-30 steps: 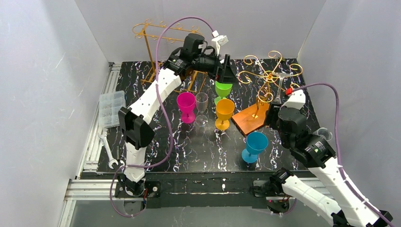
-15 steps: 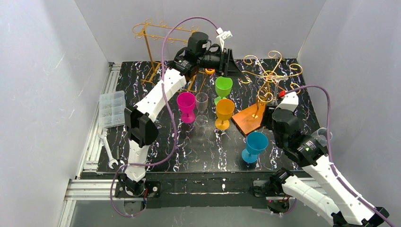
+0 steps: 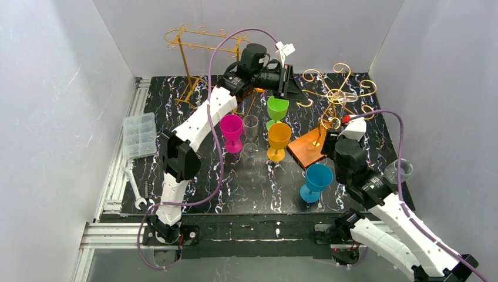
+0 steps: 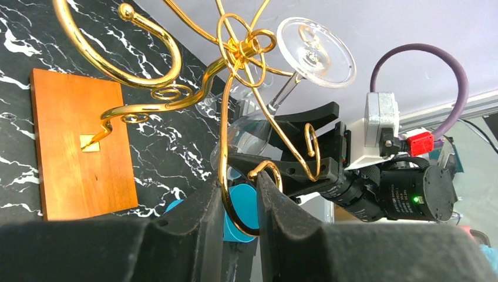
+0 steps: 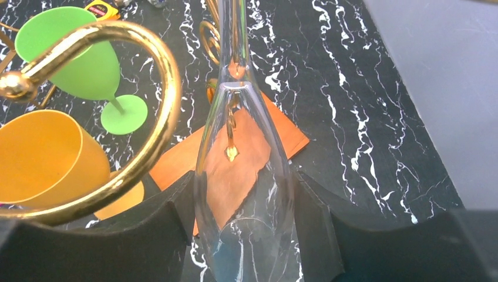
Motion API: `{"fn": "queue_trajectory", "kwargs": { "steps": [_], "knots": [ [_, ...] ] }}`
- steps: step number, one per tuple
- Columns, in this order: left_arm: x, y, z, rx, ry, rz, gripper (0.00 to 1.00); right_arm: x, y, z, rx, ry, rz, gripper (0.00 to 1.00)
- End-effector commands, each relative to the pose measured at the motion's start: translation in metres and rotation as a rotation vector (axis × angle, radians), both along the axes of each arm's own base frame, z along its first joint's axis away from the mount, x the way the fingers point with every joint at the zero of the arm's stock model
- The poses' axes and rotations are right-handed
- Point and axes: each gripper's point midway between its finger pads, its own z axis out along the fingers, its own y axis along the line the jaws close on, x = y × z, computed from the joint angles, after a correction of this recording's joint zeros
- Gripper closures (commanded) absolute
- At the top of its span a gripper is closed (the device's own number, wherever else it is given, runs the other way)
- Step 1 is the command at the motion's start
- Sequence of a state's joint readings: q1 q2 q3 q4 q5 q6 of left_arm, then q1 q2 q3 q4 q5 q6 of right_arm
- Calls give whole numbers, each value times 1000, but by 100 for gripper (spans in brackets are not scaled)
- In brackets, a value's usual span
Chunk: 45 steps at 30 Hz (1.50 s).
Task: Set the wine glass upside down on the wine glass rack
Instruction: Turn the wine glass upside down at the wine rack.
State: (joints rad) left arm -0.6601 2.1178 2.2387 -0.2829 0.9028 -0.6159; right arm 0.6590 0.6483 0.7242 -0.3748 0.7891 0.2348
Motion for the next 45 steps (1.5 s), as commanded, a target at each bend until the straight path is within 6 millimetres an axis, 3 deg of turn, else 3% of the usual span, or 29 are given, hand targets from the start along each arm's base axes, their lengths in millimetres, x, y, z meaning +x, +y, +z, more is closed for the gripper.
{"fn": "queue_trajectory", "kwargs": {
  "steps": [1, 13, 22, 27, 33, 37, 45],
  "knots": [
    [6, 5, 51, -94, -276, 10, 100, 17, 0, 24, 17, -118, -40, 99],
    [54, 34, 58, -68, -393, 229, 100, 68, -6, 27, 67, -125, 21, 99],
    [53, 30, 46, -64, -366, 201, 100, 80, 28, 33, 80, -178, 217, 99],
    [46, 32, 53, -74, -361, 187, 56, 77, 35, 28, 64, -190, 272, 99],
    [34, 40, 59, -72, -355, 183, 24, 70, 40, 21, 39, -189, 324, 99],
    [33, 46, 56, -56, -359, 203, 16, 61, 43, 23, 30, -231, 365, 99],
    [36, 51, 42, 0, -351, 233, 18, 46, 40, 22, 6, -258, 392, 99]
  ]
}}
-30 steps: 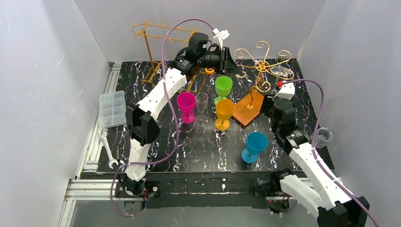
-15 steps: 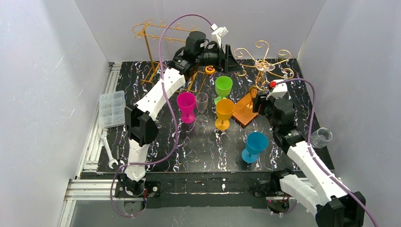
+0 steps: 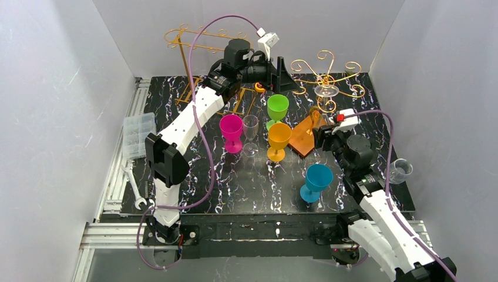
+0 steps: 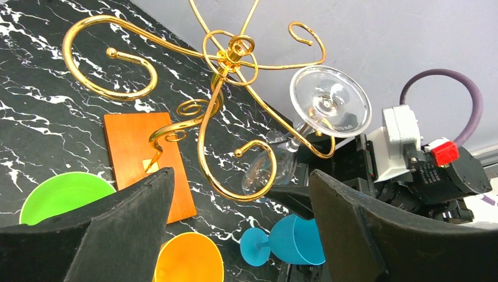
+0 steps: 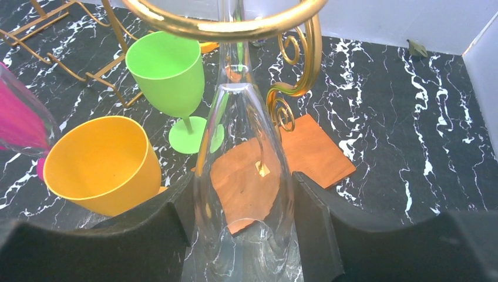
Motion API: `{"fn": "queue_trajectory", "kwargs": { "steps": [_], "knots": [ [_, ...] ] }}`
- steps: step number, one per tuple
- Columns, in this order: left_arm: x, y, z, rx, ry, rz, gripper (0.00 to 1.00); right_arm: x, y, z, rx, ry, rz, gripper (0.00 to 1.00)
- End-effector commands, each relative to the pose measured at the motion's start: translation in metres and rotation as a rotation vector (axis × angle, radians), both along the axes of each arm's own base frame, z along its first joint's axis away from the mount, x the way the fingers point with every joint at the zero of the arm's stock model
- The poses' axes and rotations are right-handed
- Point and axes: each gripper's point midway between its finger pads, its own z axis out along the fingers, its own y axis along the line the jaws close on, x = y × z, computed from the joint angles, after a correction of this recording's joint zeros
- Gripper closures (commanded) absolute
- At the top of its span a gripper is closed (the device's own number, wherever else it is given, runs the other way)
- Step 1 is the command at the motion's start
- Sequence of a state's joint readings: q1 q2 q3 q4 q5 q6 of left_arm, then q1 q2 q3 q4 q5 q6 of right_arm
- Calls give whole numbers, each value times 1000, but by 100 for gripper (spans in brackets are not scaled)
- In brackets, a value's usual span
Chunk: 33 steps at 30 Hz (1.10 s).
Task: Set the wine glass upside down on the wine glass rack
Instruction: Turn the wine glass upside down at the wine rack.
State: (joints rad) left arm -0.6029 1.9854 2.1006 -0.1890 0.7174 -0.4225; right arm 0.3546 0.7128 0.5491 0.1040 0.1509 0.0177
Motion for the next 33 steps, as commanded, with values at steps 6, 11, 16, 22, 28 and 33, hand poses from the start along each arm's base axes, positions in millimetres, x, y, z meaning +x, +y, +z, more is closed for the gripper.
{"fn": "queue_trajectory", "kwargs": {
  "steps": [6, 11, 16, 22, 28, 33],
  "knots": [
    [-4, 15, 10, 29, -43, 46, 20, -5, 7, 25, -20, -121, 66, 99],
    [1, 15, 5, 40, -39, 56, 22, -7, 8, 24, -33, -135, 82, 99],
    [6, 15, 1, 55, -49, 73, 24, -10, -2, 29, -3, -168, 30, 99],
    [12, 16, -3, 78, -63, 95, 26, -12, -14, 26, 39, -182, -43, 99],
    [16, 16, -3, 87, -71, 111, 27, -14, -27, 25, 89, -180, -122, 99],
    [14, 16, -1, 78, -67, 107, 27, -10, -30, 15, 127, -144, -160, 99]
  ]
}}
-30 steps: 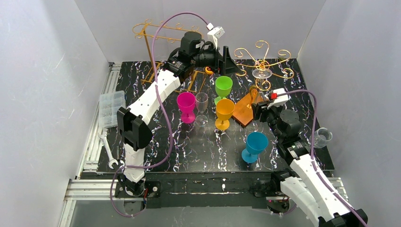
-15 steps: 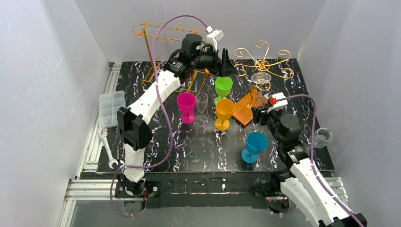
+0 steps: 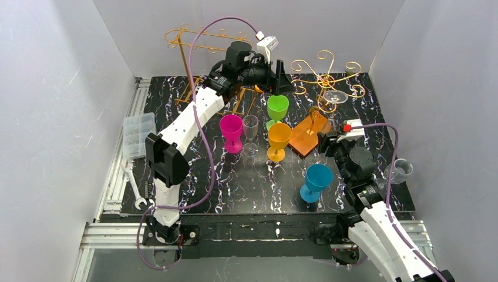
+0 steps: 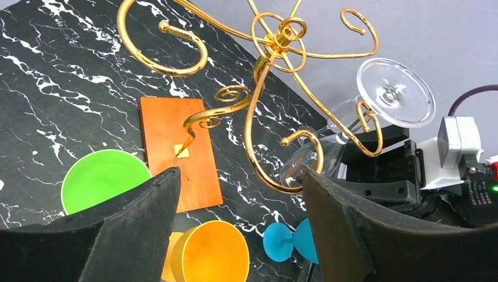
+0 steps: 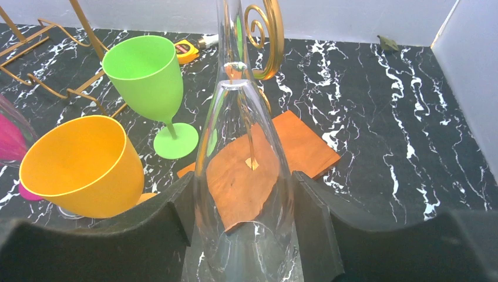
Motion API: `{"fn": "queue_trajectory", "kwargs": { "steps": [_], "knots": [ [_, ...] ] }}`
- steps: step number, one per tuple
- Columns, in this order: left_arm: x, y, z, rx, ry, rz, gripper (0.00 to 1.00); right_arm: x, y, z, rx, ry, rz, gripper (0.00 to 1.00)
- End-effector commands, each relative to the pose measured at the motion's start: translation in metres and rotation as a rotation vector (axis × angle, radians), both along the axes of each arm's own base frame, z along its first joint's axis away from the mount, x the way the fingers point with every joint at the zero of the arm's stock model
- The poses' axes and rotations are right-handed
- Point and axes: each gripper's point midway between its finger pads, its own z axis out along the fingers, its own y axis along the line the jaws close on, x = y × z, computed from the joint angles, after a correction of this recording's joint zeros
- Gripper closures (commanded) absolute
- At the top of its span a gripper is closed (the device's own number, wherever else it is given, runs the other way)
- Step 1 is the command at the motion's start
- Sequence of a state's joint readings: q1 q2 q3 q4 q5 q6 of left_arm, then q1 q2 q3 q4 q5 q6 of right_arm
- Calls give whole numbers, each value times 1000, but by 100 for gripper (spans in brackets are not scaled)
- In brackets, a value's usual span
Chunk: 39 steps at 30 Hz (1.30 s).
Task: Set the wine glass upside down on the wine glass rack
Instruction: Turn the wine glass upside down at the wine rack.
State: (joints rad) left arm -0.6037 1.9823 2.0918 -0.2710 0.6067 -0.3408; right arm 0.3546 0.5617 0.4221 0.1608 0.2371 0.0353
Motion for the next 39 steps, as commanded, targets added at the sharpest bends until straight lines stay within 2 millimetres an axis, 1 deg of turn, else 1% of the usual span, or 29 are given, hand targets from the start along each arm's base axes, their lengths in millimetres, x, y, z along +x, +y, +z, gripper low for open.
{"fn": "queue_trajectory", "kwargs": {
  "steps": [1, 2, 3, 4, 5, 8, 10, 14, 18, 20, 22, 24, 25, 28, 30, 34, 36, 37, 38, 39],
  "knots": [
    [-1, 7, 23, -17, -49, 12, 27, 6, -9, 19, 94, -63, -72, 96],
    [-1, 7, 23, -16, -51, 13, 26, 7, -7, 17, 94, -55, -67, 88],
    [-2, 7, 24, -15, -54, 12, 26, 8, -5, 16, 92, -48, -61, 76],
    [-2, 8, 25, -15, -57, 12, 26, 10, -5, 15, 96, -39, -64, 61],
    [-2, 8, 26, -15, -62, 11, 26, 11, -5, 14, 100, -33, -68, 53],
    [-2, 8, 28, -16, -66, 12, 26, 14, -4, 14, 107, -25, -72, 36],
    [-3, 8, 29, -19, -66, 12, 26, 15, -5, 15, 111, -21, -80, 30],
    [-5, 9, 33, -26, -68, 9, 25, 15, -5, 12, 108, -9, -82, 26],
    [-8, 9, 36, -34, -66, 1, 23, 13, -5, 15, 109, 2, -79, 17],
    [-10, 9, 37, -37, -62, -5, 22, 11, -5, 19, 101, 5, -72, 12],
    [-11, 9, 38, -42, -59, -11, 21, 7, -3, 28, 98, 8, -55, 7],
    [-13, 9, 39, -43, -59, -15, 20, -1, -1, 39, 102, 9, -28, 2],
    [-14, 10, 41, -43, -63, -16, 19, -7, -1, 41, 97, 24, -17, 2],
    [-16, 12, 44, -46, -60, -20, 18, -26, 4, 61, 102, 37, 44, 2],
    [-18, 14, 47, -49, -54, -24, 16, -38, 4, 70, 92, 74, 64, 2],
    [-21, 22, 57, -65, -46, -23, 8, -54, 3, 103, 125, 138, 71, 3],
    [-23, 28, 62, -68, -46, -25, 5, -56, 7, 123, 139, 164, 90, 7],
    [-23, 31, 65, -70, -44, -24, 2, -52, 10, 127, 136, 193, 95, 10],
    [-23, 35, 67, -73, -42, -21, 2, -50, 11, 139, 142, 195, 94, 13],
    [-22, 39, 69, -75, -41, -15, 2, -47, 13, 156, 149, 184, 96, 15]
  ]
}}
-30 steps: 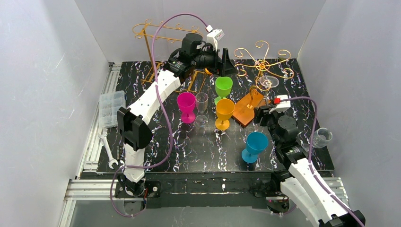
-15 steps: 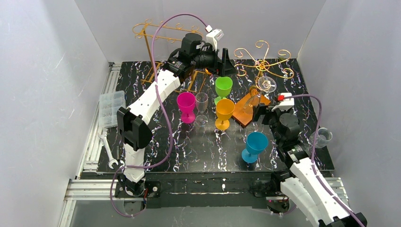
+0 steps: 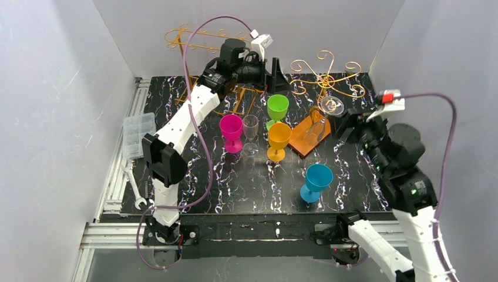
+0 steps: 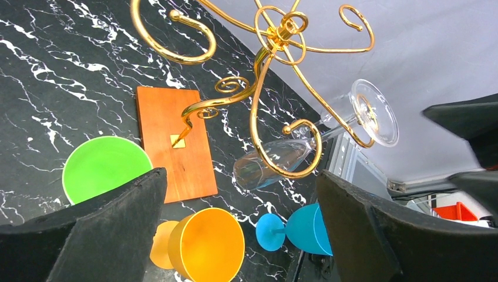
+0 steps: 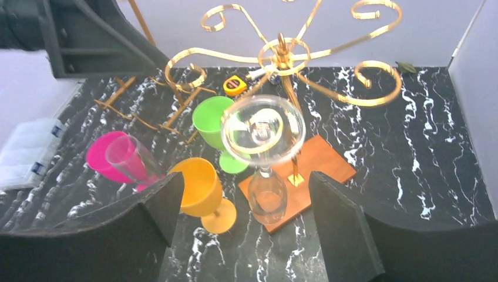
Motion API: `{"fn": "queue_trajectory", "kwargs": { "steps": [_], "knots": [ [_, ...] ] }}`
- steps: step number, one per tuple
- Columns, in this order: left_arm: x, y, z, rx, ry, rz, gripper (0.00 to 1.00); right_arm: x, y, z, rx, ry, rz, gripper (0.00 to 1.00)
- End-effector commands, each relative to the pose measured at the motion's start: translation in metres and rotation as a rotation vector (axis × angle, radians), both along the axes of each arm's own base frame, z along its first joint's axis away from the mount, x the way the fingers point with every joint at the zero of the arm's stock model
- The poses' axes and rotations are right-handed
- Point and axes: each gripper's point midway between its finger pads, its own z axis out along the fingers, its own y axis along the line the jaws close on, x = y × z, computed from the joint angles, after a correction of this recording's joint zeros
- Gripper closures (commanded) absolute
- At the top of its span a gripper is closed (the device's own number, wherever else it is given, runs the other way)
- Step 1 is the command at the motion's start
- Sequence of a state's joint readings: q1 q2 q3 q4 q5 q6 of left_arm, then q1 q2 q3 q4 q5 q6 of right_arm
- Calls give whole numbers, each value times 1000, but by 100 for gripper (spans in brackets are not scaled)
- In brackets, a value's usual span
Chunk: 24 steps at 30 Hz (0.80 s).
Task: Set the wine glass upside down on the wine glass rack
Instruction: Turn the wine glass upside down at the wine rack.
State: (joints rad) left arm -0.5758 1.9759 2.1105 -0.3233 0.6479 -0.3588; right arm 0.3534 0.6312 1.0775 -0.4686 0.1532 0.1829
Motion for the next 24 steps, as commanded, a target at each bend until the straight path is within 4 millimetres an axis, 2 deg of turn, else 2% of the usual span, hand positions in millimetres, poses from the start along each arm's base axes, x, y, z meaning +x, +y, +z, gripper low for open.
{"fn": "queue_trajectory", "kwargs": {
  "steps": [1, 3, 6, 7, 9, 12, 18, 24],
  "knots": [
    [-19, 31, 69, -78, -92, 0, 2, 7, 10, 25, 13, 115, 22, 16],
    [-14, 40, 72, -80, -99, 21, 3, 20, 7, 38, 18, 135, -24, 21],
    [-6, 49, 76, -84, -111, 42, 13, 41, -9, 51, 41, 158, -173, 31],
    [-4, 50, 77, -83, -116, 42, 17, 47, -13, 54, 50, 164, -215, 38],
    [-1, 52, 78, -69, -133, 38, 25, 61, -13, 51, 50, 202, -252, 52],
    [1, 53, 77, -56, -151, 28, 29, 78, -14, 39, 28, 269, -306, 62],
    [-2, 54, 72, -46, -165, 10, 28, 94, -19, 32, 8, 314, -377, 71],
    [2, 49, 82, -76, -218, -13, 28, 87, -27, 26, 2, 358, -400, 75]
  ]
}}
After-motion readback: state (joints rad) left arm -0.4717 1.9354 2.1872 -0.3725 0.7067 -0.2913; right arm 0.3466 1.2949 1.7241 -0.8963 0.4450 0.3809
